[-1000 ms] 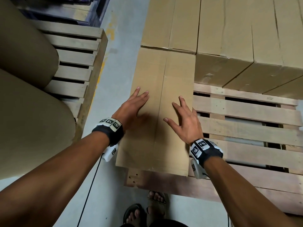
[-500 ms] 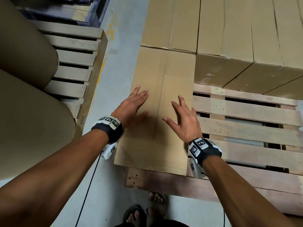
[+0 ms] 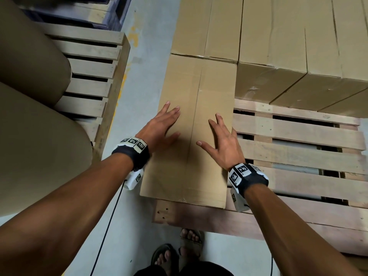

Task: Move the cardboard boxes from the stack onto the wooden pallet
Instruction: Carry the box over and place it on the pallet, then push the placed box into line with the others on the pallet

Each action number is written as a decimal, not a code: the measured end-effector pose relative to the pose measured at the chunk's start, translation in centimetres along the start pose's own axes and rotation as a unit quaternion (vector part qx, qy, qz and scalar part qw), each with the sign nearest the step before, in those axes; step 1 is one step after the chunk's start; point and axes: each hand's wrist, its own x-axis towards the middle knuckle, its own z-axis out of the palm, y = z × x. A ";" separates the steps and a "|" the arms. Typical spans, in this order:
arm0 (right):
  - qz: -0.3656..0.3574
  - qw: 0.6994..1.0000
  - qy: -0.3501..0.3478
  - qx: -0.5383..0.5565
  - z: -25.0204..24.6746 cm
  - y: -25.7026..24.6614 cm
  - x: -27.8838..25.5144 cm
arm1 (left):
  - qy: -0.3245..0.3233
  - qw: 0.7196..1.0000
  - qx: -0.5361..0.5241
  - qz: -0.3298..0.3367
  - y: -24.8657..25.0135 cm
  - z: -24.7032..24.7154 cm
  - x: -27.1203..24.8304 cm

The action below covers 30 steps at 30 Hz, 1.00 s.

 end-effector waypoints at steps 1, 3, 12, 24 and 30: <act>0.000 1.000 -0.014 -0.007 -0.1 -0.1 -0.1 | -0.011 1.000 0.008 -0.004 0.2 -0.1 0.0; 0.012 0.998 -0.044 -0.032 -0.5 -0.7 -0.5 | -0.047 0.998 0.026 -0.017 0.7 -0.6 -0.1; 0.083 0.978 -0.182 -0.060 -7.9 -4.7 -10.8 | -0.310 0.938 0.049 -0.148 9.8 -8.7 -8.2; 0.136 0.985 -0.091 0.056 -28.4 -19.7 -31.3 | -0.241 0.959 -0.071 -0.130 31.8 -25.2 -22.2; 0.172 0.981 -0.044 0.079 -30.4 -23.3 -40.5 | -0.221 0.971 -0.068 -0.066 38.8 -27.2 -29.7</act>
